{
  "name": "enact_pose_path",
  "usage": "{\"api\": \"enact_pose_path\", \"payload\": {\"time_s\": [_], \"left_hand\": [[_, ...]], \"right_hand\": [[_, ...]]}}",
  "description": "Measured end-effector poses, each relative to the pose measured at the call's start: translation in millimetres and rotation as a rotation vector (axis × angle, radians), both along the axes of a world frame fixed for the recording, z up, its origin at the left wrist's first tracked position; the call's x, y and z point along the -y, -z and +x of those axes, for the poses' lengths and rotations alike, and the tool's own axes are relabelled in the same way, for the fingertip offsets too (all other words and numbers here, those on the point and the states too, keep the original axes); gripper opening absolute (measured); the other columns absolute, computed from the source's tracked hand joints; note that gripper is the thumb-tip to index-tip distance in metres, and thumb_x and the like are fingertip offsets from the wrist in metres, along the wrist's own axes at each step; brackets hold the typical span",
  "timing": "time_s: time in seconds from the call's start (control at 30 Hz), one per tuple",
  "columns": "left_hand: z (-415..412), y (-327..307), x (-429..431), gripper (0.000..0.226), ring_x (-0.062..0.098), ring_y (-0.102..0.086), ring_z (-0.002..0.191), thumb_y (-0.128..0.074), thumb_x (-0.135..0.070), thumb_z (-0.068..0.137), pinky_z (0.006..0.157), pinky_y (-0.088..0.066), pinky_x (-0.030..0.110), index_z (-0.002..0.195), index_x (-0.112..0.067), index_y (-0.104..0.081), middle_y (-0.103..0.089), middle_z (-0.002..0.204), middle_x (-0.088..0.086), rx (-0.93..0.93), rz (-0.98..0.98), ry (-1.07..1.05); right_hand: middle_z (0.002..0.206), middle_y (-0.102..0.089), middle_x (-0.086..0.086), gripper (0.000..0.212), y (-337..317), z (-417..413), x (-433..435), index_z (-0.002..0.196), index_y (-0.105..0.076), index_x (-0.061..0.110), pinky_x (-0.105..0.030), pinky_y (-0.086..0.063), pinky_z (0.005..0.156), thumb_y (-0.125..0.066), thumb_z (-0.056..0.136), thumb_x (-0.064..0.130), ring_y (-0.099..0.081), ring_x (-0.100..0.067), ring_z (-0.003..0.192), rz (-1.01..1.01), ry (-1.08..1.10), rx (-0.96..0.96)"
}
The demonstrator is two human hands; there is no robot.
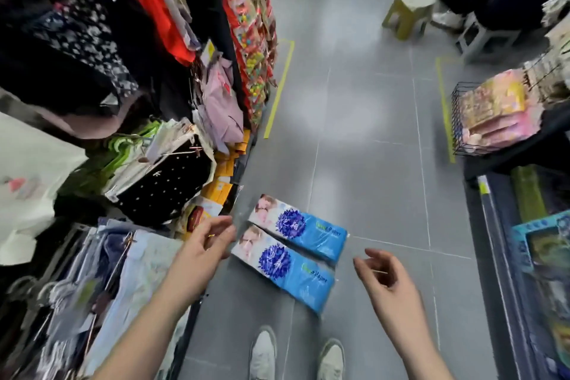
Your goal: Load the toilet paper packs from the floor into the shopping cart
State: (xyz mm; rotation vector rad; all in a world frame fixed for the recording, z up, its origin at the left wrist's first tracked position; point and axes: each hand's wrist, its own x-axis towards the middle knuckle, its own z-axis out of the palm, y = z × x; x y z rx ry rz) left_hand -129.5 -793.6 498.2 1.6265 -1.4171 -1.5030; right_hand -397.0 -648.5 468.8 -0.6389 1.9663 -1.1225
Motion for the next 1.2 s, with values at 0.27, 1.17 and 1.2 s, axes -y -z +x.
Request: {"api": "enact_pose_path", "payload": {"time_s": [0.27, 1.17, 1.2], "left_hand": [[-12.0, 260.9, 15.1, 0.070, 0.017, -0.067, 0.101, -0.080, -0.074, 0.056, 0.086, -0.057, 0.037, 0.110, -0.035, -0.057, -0.066, 0.108, -0.006, 0.111, 0.185, -0.051], [6.4, 635.6, 156.3, 0.108, 0.029, -0.046, 0.140, -0.082, -0.058, 0.074, 0.114, -0.038, 0.042, 0.157, -0.017, -0.027, -0.039, 0.159, 0.009, 0.678, 0.219, 0.190], [5.9, 637.6, 158.2, 0.111, 0.026, -0.057, 0.131, -0.083, -0.065, 0.066, 0.109, -0.046, 0.042, 0.155, -0.020, -0.033, -0.049, 0.152, 0.006, 0.641, 0.254, 0.191]], "right_hand": [[0.092, -0.073, 0.007, 0.035, 256.6, -11.7, 13.0, 0.113, -0.063, 0.028, -0.035, -0.054, 0.082, -0.079, 0.085, 0.039, -0.070, -0.011, 0.087, 0.252, 0.063, 0.049], [0.126, -0.069, 0.003, 0.113, 631.7, -19.8, 33.1, 0.136, -0.055, 0.014, -0.038, -0.052, 0.103, -0.087, 0.047, 0.077, -0.069, -0.015, 0.109, 0.612, 0.214, 0.283], [0.120, -0.073, 0.004, 0.115, 637.5, -19.2, 34.8, 0.130, -0.060, 0.016, -0.039, -0.055, 0.100, -0.087, 0.038, 0.080, -0.072, -0.013, 0.104, 0.590, 0.221, 0.306]]}}
